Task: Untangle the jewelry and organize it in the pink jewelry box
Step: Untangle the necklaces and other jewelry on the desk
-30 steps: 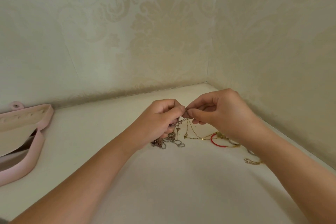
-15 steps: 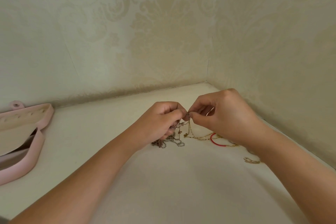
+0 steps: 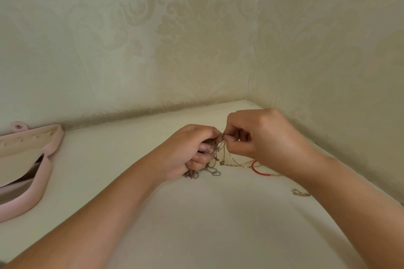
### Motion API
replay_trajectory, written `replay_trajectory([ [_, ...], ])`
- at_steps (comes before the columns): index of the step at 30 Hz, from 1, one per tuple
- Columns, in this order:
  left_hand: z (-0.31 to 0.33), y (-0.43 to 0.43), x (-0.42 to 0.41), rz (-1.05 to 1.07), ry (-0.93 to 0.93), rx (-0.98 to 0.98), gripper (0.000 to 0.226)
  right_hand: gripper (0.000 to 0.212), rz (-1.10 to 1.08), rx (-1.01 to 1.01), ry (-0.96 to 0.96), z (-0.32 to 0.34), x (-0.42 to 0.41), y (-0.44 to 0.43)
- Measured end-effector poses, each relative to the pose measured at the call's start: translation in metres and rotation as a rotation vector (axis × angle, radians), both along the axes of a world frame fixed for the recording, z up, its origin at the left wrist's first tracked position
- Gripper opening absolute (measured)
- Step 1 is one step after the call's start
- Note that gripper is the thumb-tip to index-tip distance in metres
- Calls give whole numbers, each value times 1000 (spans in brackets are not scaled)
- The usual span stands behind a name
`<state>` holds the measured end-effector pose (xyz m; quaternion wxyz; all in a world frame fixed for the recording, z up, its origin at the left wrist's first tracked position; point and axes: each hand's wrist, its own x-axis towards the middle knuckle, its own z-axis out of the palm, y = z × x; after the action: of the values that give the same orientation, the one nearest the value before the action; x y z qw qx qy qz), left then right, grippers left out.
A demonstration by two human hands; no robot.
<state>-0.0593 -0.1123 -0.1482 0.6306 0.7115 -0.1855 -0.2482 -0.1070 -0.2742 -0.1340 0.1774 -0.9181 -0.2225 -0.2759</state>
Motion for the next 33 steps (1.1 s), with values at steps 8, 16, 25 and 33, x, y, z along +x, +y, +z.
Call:
replay_trajectory([
  [8,0,4,5,-59,226,-153,33,7,17,106,-10,-1,-2,4],
  [16,-3,6,10,-84,182,-111,32,14,151,929,343,8,0,-3],
  [25,-2,6,10,-50,86,-94,45,19,248,1433,518,12,5,-8],
  [33,-2,6,11,-14,2,-144,30,19,333,1707,564,12,7,-7],
])
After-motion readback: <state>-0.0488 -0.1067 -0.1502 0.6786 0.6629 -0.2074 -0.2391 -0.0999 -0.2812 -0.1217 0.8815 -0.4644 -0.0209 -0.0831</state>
